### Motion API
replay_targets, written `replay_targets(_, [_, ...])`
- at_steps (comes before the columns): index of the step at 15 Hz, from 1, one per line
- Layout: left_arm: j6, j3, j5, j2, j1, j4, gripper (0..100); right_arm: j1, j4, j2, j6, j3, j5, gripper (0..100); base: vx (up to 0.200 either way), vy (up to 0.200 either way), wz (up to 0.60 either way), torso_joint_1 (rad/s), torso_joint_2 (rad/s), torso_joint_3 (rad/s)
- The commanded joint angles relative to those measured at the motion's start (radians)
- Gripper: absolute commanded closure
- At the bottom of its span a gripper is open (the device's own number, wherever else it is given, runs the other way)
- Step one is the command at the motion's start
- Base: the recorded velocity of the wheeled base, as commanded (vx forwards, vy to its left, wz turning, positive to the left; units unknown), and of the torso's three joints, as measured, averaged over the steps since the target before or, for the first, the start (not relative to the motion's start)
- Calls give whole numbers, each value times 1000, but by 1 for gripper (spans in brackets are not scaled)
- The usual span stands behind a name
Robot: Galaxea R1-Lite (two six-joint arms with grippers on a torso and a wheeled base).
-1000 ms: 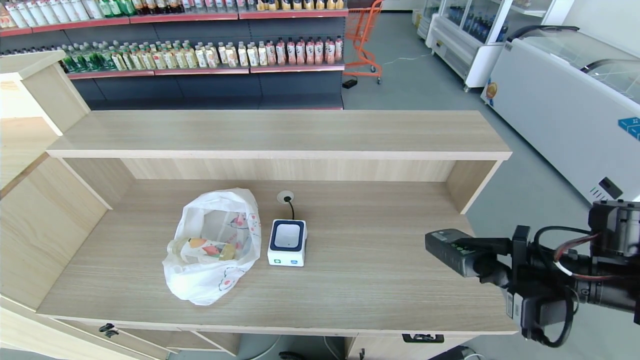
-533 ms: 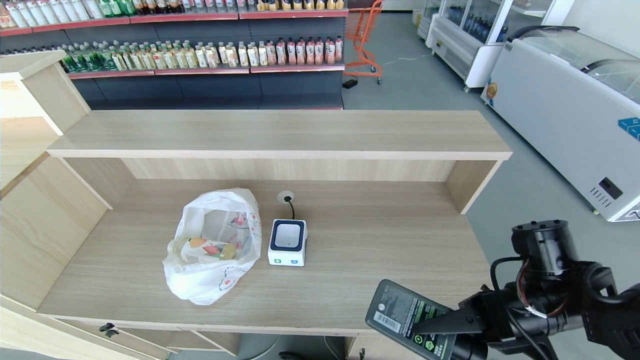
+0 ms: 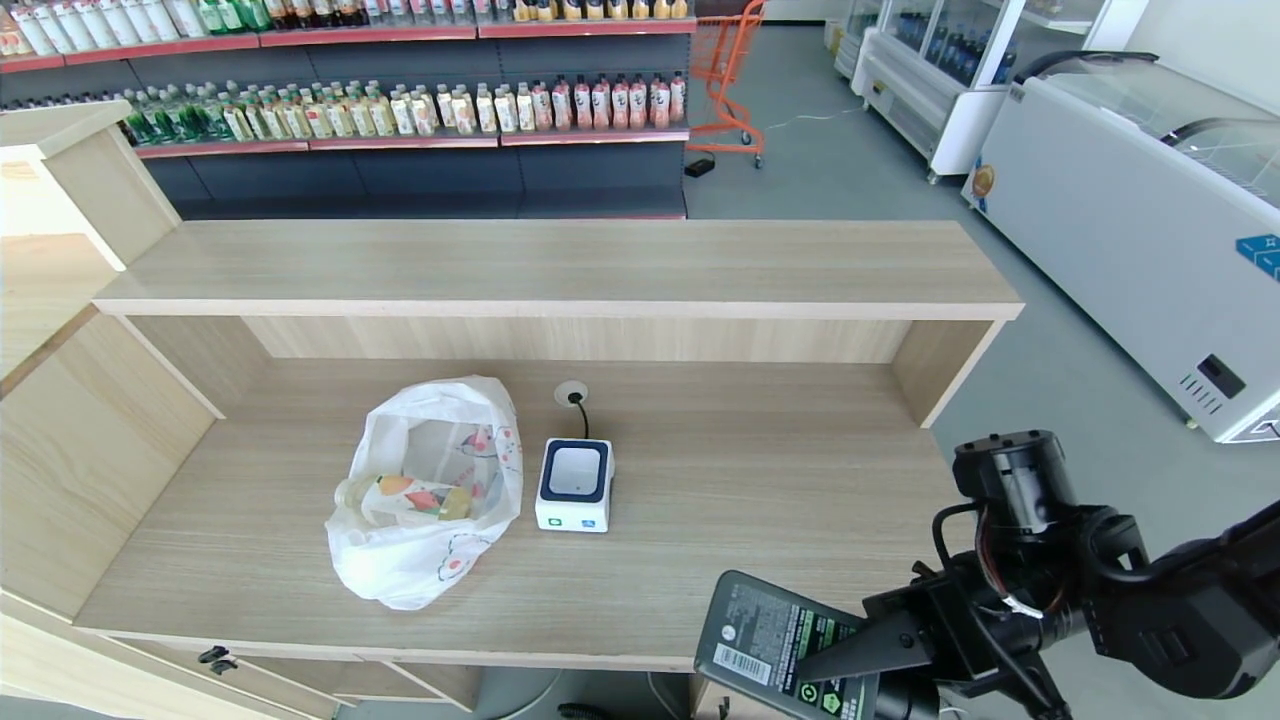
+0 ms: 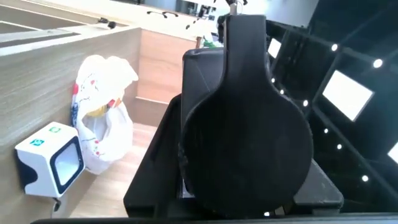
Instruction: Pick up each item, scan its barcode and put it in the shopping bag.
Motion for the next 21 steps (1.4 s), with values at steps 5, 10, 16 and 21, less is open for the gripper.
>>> replay_targets(5, [0,0,2,0,0,0,0,34,1,66,2,-78,1,100,0,0,0,0,0,0])
replay_targets(10, [0,0,2,0,0,0,0,105,1,123,5,-167,1,100,0,0,0,0,0,0])
replay_targets(16, [1,0,2,0,0,0,0,117,1,150,12,-219,1,100,0,0,0,0,0,0])
replay_targets(21, [0,0,0,0,0,0,0,117,3,146,12,-218,1,100,0,0,0,0,0,0])
